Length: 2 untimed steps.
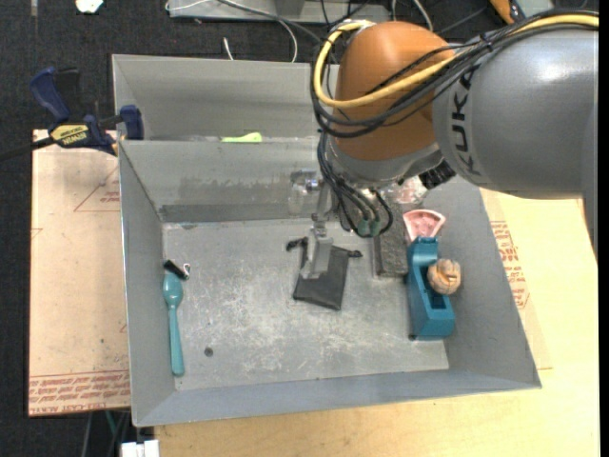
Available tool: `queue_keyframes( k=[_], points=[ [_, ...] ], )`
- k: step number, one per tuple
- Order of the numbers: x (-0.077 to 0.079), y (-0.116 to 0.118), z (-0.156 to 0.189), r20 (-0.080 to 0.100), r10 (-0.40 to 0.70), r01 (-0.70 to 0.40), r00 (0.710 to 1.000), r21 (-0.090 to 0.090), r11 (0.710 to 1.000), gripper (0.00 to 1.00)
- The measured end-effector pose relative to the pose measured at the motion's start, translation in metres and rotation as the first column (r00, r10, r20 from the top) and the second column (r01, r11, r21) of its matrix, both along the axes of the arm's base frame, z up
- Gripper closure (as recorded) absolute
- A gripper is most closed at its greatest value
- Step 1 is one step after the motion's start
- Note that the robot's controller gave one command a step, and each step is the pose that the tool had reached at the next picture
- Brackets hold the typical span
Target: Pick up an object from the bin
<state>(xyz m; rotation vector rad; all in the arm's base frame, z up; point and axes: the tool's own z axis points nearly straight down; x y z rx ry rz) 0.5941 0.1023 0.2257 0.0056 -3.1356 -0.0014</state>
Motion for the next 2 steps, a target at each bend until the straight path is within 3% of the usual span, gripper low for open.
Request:
queue_keyframes(
  k=[1,2],
  points=[
    [0.001,-0.001,0.005,0.008,-0.002,0.002,1.000,0.001,1.000,0.00],
    [0.008,-0.032,-0.032,0.012,0.083,-0.083,0.996,0.002,0.997,0.00]
  ],
)
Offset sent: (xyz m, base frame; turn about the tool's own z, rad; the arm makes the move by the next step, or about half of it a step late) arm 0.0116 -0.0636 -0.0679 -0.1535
